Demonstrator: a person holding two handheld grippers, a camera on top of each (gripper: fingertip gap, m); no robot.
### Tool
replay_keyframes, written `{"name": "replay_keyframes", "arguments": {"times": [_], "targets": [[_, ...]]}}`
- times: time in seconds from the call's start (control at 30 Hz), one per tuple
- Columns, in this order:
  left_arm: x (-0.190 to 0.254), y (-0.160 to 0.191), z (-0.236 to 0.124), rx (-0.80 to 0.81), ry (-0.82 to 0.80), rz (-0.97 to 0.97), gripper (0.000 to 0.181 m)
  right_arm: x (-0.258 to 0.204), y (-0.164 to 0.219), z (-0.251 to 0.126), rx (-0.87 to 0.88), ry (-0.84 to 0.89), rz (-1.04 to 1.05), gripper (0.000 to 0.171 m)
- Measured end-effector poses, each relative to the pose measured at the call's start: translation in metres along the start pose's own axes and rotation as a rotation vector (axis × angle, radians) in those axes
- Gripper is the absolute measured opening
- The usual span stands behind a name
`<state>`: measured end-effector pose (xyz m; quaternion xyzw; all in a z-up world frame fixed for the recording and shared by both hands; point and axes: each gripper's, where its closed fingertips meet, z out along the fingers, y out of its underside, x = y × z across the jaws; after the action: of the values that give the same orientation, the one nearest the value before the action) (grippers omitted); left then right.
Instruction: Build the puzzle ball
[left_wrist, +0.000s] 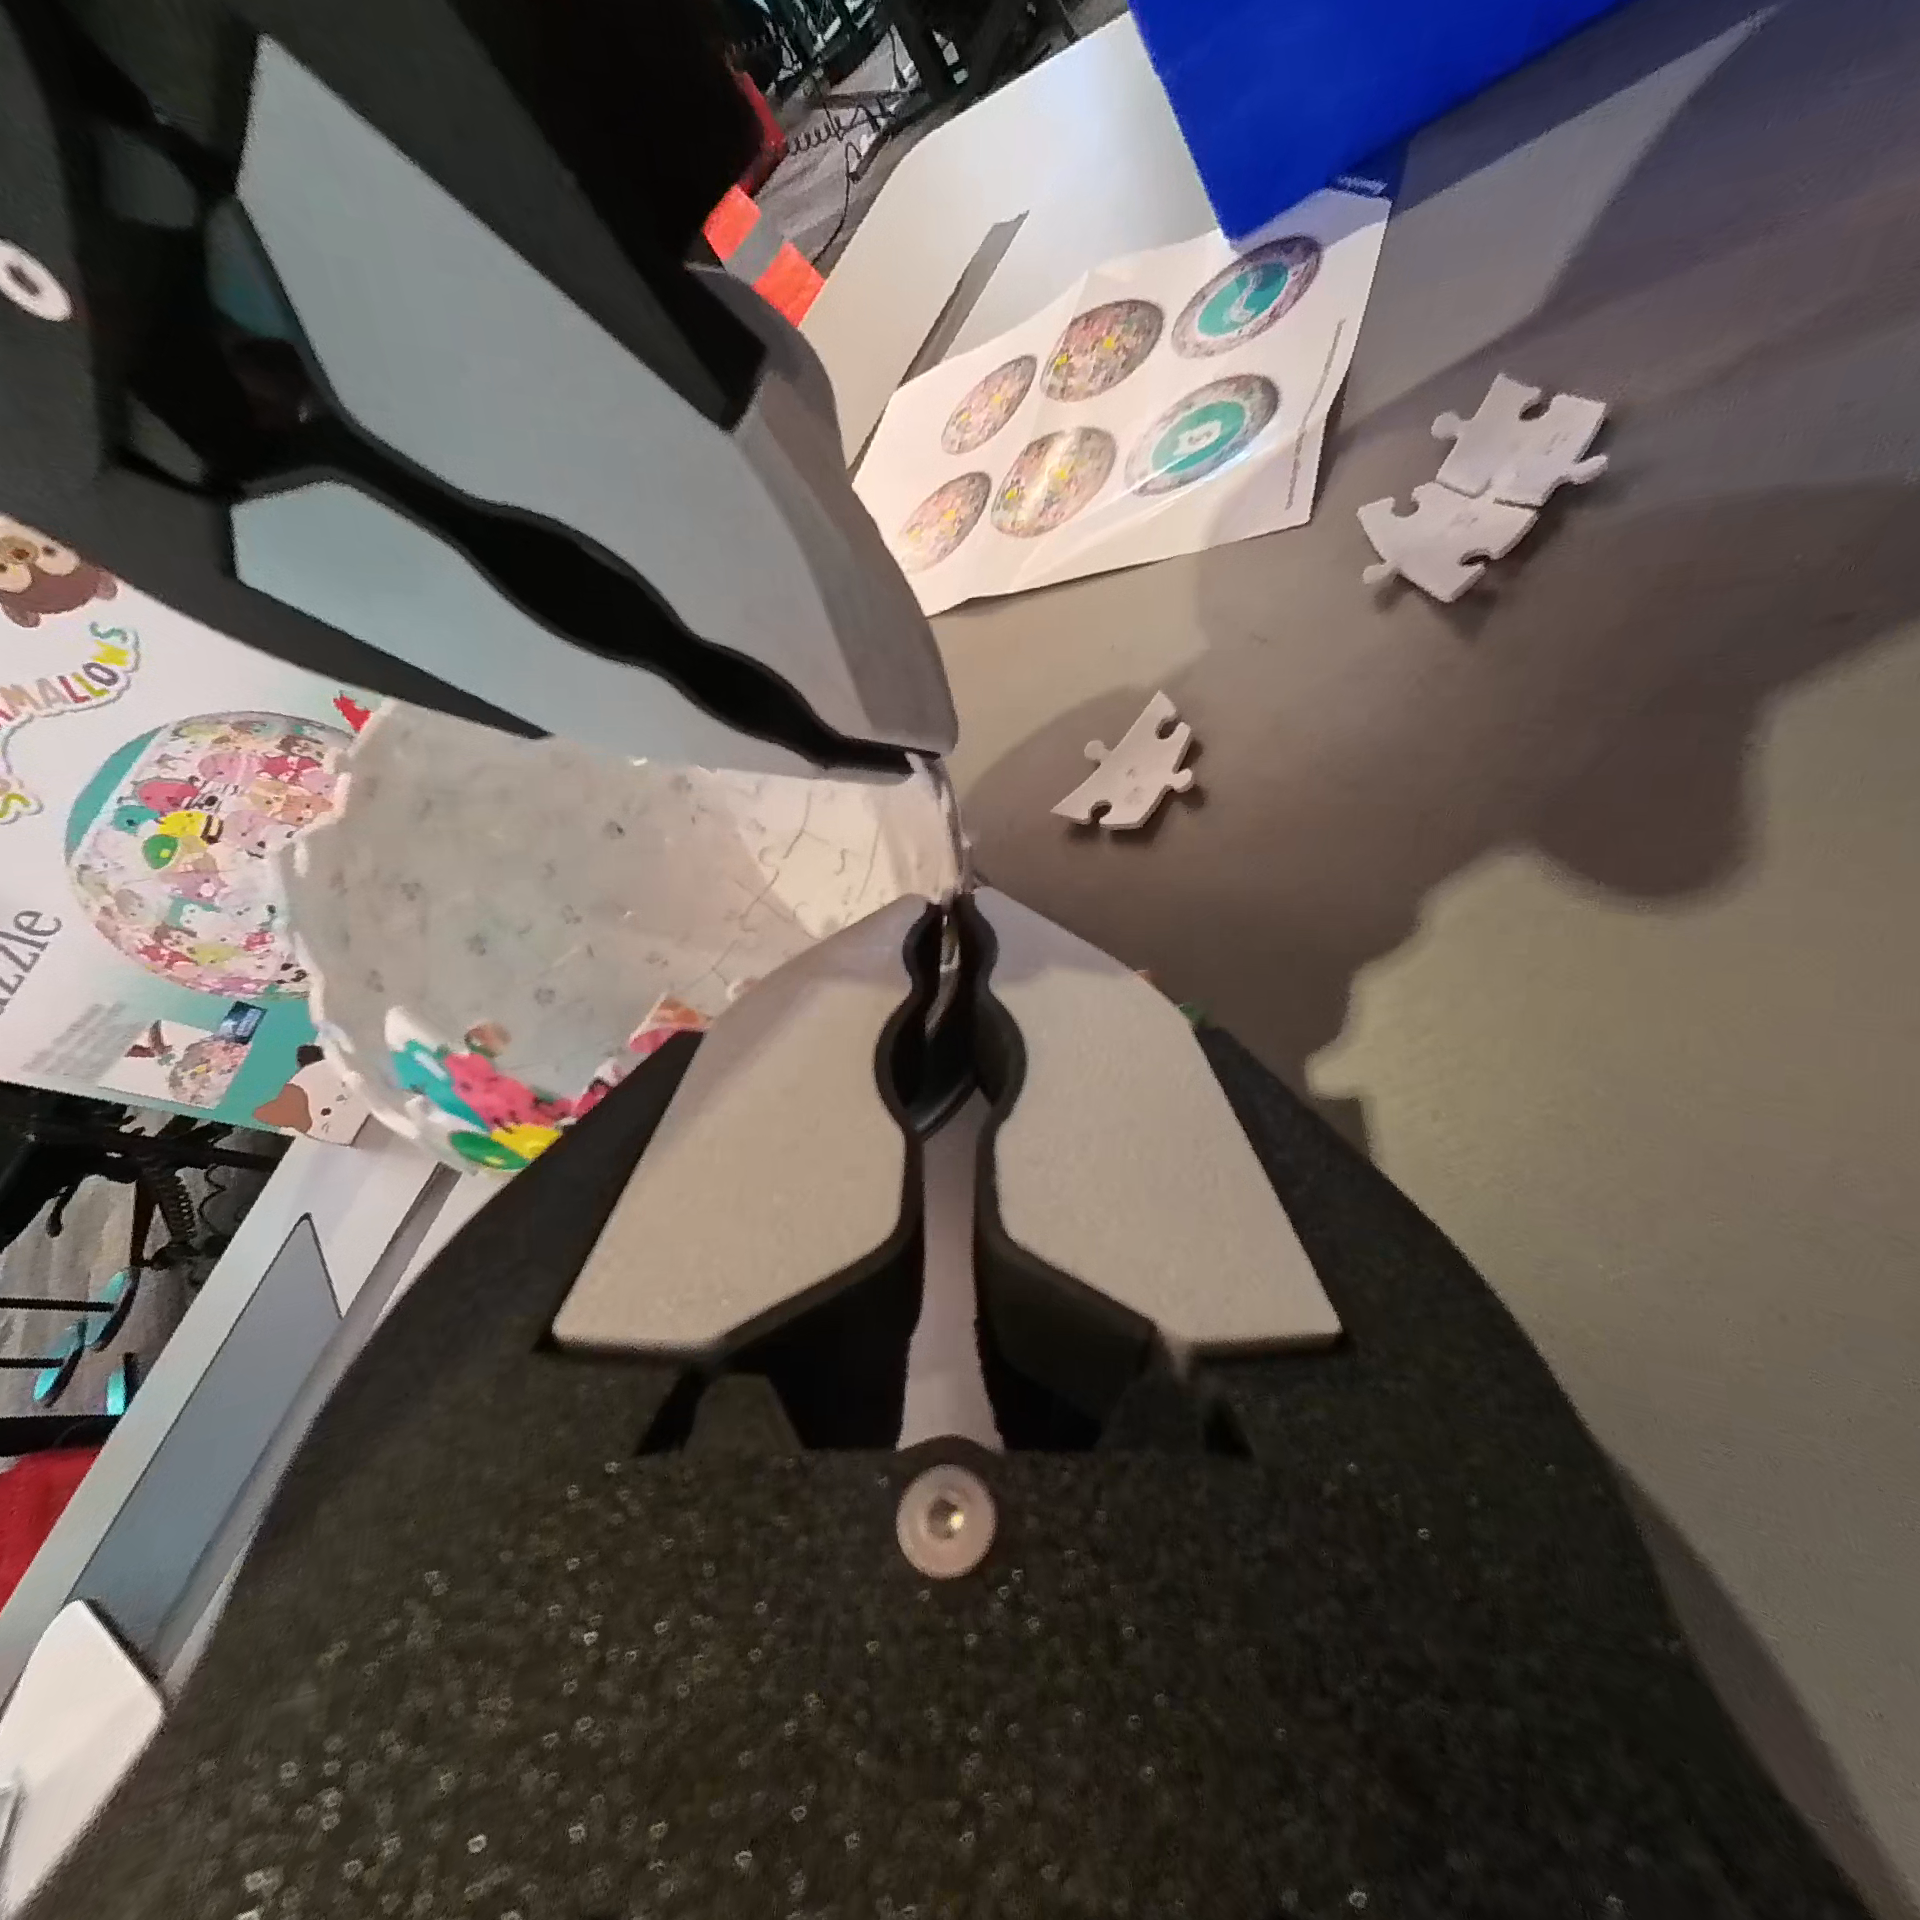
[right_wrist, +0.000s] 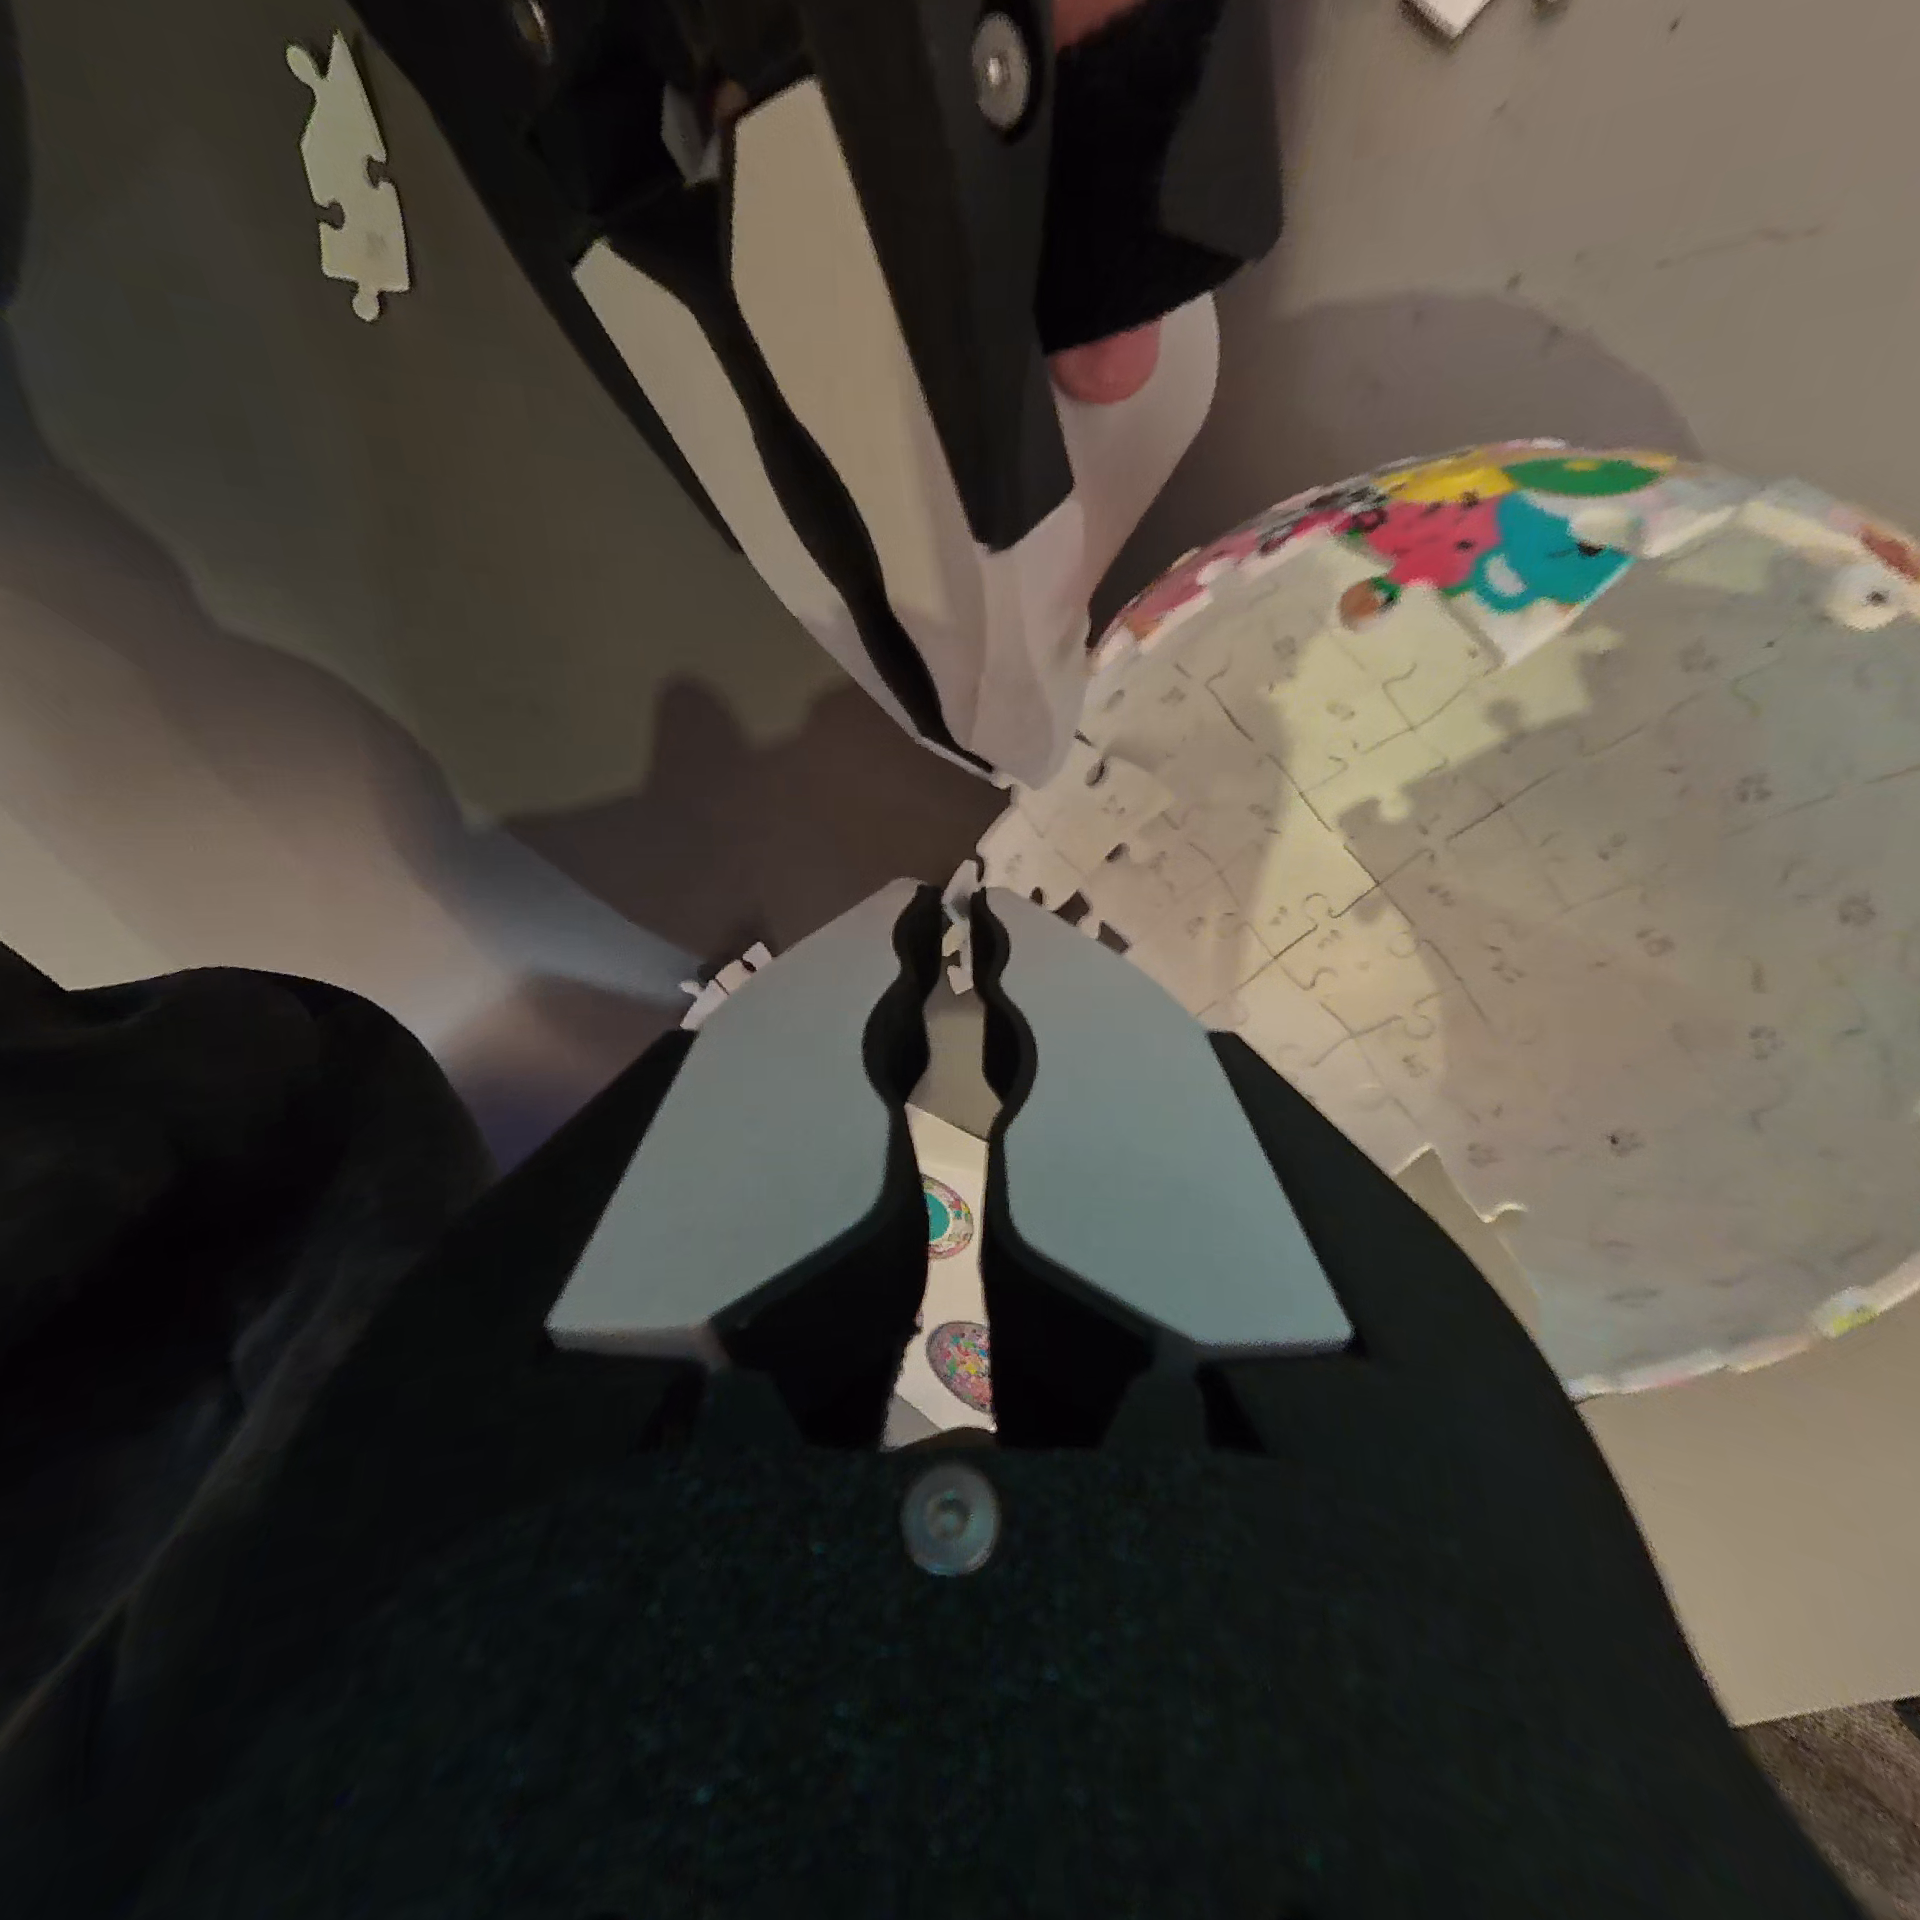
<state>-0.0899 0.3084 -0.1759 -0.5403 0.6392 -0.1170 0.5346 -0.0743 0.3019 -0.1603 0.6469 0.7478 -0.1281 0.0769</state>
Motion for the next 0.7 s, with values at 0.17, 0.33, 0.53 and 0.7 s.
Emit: {"name": "replay_keyframes", "arguments": {"times": [0.17, 0.33, 0.53, 0.7], "targets": [[-0.001, -0.001, -0.001, 0.006, -0.009, 0.006, 0.003, -0.003, -0.001, 0.000, -0.005, -0.020, 0.008, 0.004], [-0.002, -0.002, -0.001, 0.011, -0.025, 0.016, 0.005, 0.001, -0.001, -0.003, 0.001, -0.047, 0.031, 0.003], [-0.001, -0.002, 0.000, -0.002, -0.022, 0.006, 0.010, 0.003, -0.002, -0.002, 0.009, -0.075, 0.013, 0.003], [-0.004, -0.013, -0.008, 0.029, -0.049, 0.003, 0.003, 0.005, -0.003, -0.003, 0.023, -0.084, -0.007, 0.002]]}}
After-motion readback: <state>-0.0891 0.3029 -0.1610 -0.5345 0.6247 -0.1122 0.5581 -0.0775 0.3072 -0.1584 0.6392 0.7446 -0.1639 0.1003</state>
